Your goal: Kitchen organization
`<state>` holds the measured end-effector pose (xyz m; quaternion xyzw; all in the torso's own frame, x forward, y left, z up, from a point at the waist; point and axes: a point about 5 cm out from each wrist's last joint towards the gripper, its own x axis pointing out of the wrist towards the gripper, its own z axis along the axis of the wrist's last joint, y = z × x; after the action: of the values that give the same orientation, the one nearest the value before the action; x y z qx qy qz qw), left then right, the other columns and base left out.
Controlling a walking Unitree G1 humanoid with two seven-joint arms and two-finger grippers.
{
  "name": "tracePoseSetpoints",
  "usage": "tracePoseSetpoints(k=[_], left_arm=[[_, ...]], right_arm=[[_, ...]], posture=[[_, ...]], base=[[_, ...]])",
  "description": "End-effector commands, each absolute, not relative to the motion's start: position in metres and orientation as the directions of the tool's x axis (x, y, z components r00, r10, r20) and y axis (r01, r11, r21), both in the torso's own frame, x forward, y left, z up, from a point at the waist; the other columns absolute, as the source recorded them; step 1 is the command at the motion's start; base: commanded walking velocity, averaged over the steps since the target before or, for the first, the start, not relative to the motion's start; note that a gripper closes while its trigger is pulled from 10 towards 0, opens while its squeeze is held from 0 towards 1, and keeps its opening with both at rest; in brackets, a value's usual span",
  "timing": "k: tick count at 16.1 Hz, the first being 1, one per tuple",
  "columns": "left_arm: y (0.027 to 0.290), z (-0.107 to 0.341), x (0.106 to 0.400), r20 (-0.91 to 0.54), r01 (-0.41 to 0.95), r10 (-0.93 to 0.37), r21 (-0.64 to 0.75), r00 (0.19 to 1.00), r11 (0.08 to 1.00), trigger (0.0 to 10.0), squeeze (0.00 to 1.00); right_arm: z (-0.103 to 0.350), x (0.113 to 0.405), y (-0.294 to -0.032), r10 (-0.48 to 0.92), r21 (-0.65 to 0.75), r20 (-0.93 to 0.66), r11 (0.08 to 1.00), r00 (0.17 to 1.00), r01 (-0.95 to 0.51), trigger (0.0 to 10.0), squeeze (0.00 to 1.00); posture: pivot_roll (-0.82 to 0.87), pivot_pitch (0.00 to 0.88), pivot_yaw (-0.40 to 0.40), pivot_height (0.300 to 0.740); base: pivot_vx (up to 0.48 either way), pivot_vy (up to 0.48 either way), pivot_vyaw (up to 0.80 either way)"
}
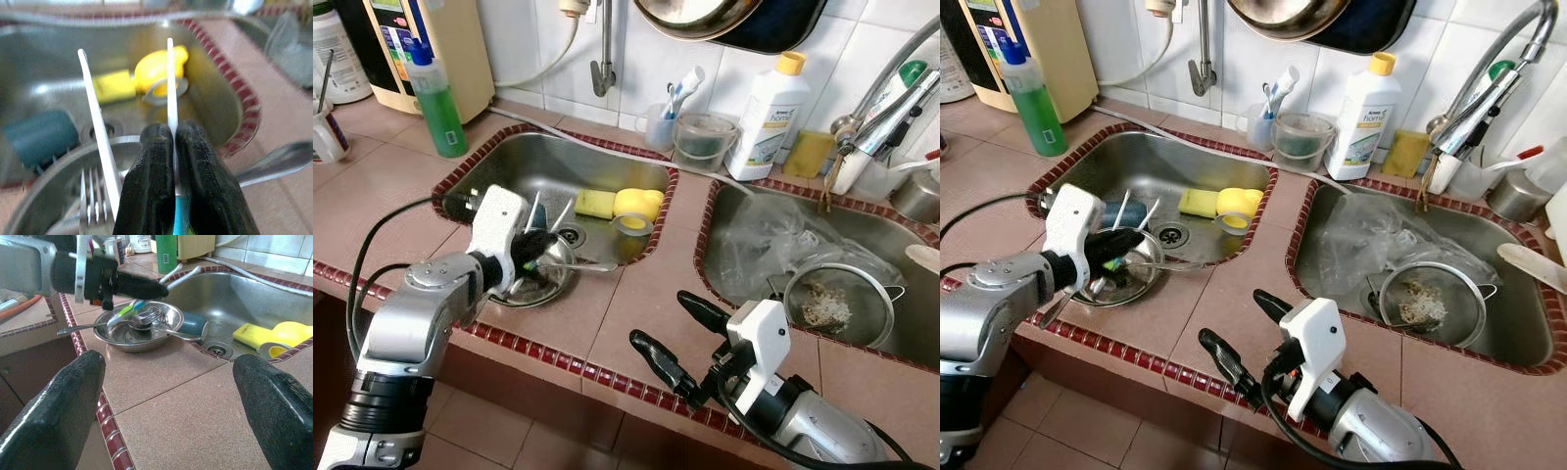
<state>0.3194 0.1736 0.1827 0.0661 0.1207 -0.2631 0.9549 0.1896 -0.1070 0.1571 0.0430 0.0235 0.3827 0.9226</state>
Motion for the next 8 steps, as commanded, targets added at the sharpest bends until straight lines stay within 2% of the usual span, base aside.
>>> tracePoseSetpoints(k=[1,8], left_arm=[[0.170,0.193,0.319,-0.210,0.530,-0.505,0.085,0.837,0.844,10.0,0.00],[0.146,0.195,0.331,-0.102,0.564,-0.555,0.120,0.825,0.817,10.0,0.00]], right_arm=[[0.158,0.191,-0.108,0.710,0.091,-0.008,0.702,0.704,-0.707,10.0,0.00],[0.174,0.216,-0.114,0.643,0.054,0.081,0.760,0.762,-0.647,10.0,0.00]], posture=[[-0.13,0.036,-0.057,0.740],[-0.14,0.025,-0.053,0.740]], base=[[0.000,0.000,0.00],[0.000,0.000,0.00]])
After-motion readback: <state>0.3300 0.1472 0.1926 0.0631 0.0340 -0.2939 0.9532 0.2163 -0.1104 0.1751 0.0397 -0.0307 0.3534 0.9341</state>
